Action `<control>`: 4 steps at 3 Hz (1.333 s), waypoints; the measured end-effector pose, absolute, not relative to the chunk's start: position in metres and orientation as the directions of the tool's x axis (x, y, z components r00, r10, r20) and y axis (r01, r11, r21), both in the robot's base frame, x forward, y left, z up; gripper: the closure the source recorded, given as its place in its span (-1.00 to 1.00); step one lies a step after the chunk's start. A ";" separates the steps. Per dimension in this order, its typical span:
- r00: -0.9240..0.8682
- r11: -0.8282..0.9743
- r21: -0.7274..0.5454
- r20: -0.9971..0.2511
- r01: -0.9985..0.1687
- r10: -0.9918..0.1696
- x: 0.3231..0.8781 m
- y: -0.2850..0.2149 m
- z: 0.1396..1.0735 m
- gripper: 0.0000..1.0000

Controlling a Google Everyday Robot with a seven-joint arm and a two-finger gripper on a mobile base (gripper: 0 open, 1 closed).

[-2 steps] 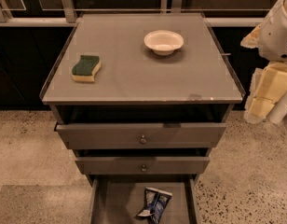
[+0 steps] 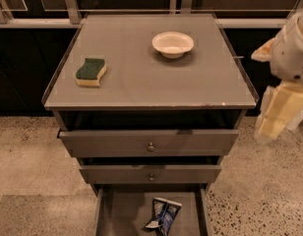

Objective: Pick blue chip bag from bottom drawer and place on counter

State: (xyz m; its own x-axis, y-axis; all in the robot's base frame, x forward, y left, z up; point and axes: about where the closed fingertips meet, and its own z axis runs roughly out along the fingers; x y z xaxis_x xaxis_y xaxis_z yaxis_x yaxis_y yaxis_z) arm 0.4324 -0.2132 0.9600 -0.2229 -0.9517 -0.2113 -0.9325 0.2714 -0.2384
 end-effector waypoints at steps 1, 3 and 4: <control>-0.164 0.252 -0.276 -0.306 -0.928 -0.938 0.393 -0.172 0.943 -1.00; -0.135 0.256 -0.191 -0.487 -0.948 -0.863 0.345 -0.043 0.841 -1.00; -0.132 0.239 -0.162 -0.488 -0.957 -0.863 0.339 -0.027 0.799 -1.00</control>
Offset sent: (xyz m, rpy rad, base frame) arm -0.1582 0.2076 -0.4106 0.4659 0.2244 -0.0907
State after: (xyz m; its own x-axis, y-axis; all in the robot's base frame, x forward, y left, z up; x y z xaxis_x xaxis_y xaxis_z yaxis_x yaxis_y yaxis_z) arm 0.3387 -0.0268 0.7992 -0.1325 -0.8628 -0.4880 -0.9575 0.2387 -0.1621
